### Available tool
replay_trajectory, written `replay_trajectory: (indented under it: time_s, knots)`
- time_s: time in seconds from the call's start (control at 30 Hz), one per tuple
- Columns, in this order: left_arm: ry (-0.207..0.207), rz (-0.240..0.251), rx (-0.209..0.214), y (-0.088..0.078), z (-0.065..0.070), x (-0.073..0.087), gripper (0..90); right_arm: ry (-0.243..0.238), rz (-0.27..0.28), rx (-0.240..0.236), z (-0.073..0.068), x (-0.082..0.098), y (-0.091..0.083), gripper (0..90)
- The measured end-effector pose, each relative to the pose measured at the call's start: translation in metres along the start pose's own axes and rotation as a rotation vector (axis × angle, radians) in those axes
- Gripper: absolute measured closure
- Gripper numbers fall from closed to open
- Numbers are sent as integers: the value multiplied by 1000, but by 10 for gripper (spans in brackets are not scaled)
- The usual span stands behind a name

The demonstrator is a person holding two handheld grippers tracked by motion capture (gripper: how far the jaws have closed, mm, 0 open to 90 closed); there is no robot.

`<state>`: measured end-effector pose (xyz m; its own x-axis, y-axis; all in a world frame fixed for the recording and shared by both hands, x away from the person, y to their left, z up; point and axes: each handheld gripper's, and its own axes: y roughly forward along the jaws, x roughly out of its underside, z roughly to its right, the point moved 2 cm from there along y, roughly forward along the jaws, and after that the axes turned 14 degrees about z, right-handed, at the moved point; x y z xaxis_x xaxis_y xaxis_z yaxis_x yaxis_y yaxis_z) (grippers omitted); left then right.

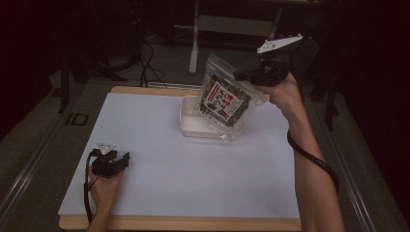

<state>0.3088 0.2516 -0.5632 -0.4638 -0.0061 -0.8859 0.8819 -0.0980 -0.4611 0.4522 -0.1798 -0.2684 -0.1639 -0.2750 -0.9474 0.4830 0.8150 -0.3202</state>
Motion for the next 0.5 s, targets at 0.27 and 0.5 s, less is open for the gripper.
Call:
replay_trajectory:
  time_s: [0.27,0.5]
  knots:
    - [3,-1,0,0,0,0,495,-8,22,25,0,-5,8,897]
    - [2,-1,2,0,0,0,494,-10,39,43,-2,-1,24,898]
